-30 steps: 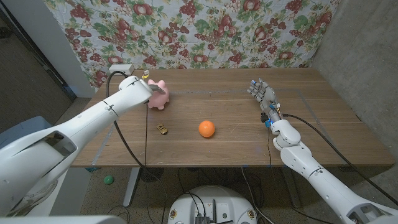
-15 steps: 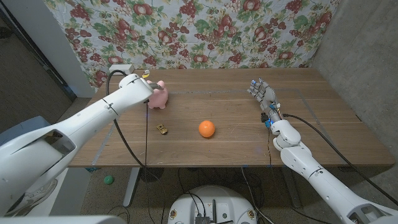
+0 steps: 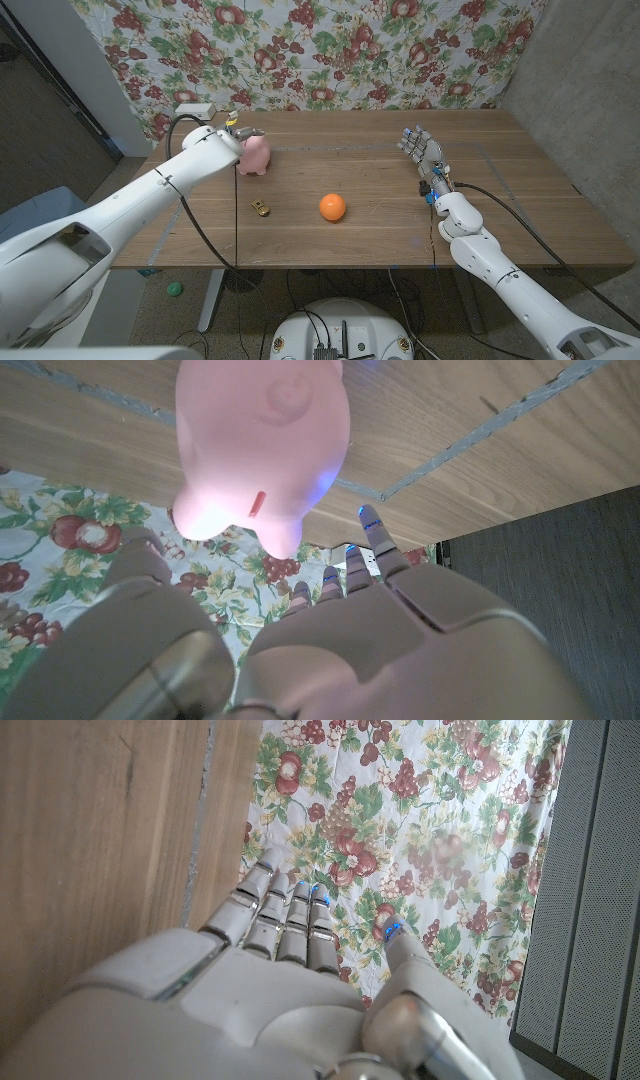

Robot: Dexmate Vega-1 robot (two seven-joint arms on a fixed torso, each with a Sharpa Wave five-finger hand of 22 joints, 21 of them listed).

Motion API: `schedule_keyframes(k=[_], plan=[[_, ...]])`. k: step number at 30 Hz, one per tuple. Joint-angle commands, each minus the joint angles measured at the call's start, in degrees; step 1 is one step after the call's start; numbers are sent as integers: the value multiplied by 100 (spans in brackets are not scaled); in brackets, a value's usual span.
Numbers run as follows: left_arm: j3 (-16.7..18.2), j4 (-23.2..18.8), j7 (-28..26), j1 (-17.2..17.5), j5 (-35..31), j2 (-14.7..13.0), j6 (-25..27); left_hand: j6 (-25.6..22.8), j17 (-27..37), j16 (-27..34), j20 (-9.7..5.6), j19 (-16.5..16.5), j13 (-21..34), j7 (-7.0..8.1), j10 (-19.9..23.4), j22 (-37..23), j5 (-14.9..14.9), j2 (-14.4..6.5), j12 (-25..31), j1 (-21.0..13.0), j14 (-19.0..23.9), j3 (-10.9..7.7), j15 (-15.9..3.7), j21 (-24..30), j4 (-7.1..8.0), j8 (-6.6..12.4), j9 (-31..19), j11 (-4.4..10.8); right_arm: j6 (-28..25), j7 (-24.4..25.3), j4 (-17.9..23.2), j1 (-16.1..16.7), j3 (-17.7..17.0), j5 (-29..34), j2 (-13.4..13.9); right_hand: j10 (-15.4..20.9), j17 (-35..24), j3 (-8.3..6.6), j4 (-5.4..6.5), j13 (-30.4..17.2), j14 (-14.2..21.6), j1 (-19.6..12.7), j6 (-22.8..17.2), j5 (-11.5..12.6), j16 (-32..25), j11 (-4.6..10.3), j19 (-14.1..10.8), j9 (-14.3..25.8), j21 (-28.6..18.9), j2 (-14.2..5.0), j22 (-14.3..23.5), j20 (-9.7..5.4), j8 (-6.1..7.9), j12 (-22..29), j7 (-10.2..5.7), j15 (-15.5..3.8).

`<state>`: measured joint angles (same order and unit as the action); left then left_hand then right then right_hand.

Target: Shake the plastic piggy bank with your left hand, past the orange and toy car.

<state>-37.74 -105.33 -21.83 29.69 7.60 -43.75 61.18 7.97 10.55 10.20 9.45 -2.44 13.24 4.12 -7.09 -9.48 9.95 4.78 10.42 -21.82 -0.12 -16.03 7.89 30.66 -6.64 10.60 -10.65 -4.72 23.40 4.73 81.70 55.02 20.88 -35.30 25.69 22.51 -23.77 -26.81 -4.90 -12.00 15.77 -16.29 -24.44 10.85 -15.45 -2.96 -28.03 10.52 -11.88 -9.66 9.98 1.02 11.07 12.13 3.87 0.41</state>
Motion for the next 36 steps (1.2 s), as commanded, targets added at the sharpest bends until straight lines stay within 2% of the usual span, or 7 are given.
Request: schedule_keyframes(k=[1, 9, 12, 16, 20, 29, 36], plan=[[820, -311, -674, 1098, -137, -140, -1866, 25, 30, 25, -47, 86, -37, 149, -13, -27, 2, -50, 60, 176, -77, -2, -53, -102, 85, 28, 0, 56, -55, 3, -31, -47, 30, 13, -22, 9, -13, -13, -2, -16, 19, 8, -7, 12, 1, -23, -21, 28, 16, 0, 18, 25, 14, -26, -5, 0], [1170, -55, -664, 1559, -158, -189, -3486, -170, 30, 27, -183, 202, -151, 344, -117, -30, 43, -404, 62, 572, -278, -46, -199, -326, 266, 74, 28, 259, -95, -50, -28, -88, 58, 31, 11, 10, -9, 14, 2, -16, -7, 39, -4, 4, 18, -44, -36, 28, 11, 42, 17, 47, 13, -26, 31, 48], [1351, 243, -589, 1765, -76, -174, -4597, -305, 25, 53, -250, 203, -183, 345, -31, -30, 58, -532, 98, 691, -254, -68, -242, -386, 321, 101, 38, 314, -107, -41, 22, -83, 55, 48, 35, 8, -4, 33, 3, -16, -14, 61, 9, -2, 26, -67, -29, 28, 14, 73, 17, 66, 7, -26, 38, 56], [1535, 556, -379, 1919, 75, -102, -5669, -608, -3, 102, -568, 21, -242, 284, 230, -26, 83, -743, 167, 870, -88, -127, -426, -460, 356, 130, 60, 406, -121, -45, 86, -76, 54, 68, 74, 4, 2, 55, 5, -15, -24, 87, 14, -8, 37, -74, -24, 28, 17, 107, 16, 84, 5, -28, 42, 77], [1698, 881, -75, 2006, 332, 33, -6559, -868, -5, 114, -726, -91, -271, 254, 410, -28, 119, -1048, 191, 1085, 0, -201, -576, -528, 485, 145, 68, 541, -118, -62, 117, -76, 62, 86, 92, -7, 12, 97, 14, -15, -45, 141, 33, -21, 56, -82, -6, 28, 25, 160, 15, 109, -1, -32, 56, 106], [1832, 1458, 587, 1989, 485, 156, -7919, -1236, -28, 140, -1153, -426, -312, -32, 796, -17, 232, -1434, 203, 1572, 289, -340, -983, -653, 871, 72, 85, 701, -89, -142, 190, -51, 73, 107, 155, -42, 36, 207, 72, -12, -119, 313, 51, -66, 112, -118, 83, 31, 58, 261, 14, 143, -3, -45, 99, 112], [1920, 1805, 1129, 1976, 736, 265, -8775, -1432, -54, 120, -1267, -730, -323, -409, 1141, -7, 351, -1627, 188, 1614, 567, -753, -1117, -759, 1083, 26, 90, 776, -88, -135, 291, -6, 89, 157, 195, -89, 59, 295, 126, -7, -198, 464, 88, -95, 166, -85, 158, 30, 80, 328, 12, 152, -12, -61, 104, 102]])
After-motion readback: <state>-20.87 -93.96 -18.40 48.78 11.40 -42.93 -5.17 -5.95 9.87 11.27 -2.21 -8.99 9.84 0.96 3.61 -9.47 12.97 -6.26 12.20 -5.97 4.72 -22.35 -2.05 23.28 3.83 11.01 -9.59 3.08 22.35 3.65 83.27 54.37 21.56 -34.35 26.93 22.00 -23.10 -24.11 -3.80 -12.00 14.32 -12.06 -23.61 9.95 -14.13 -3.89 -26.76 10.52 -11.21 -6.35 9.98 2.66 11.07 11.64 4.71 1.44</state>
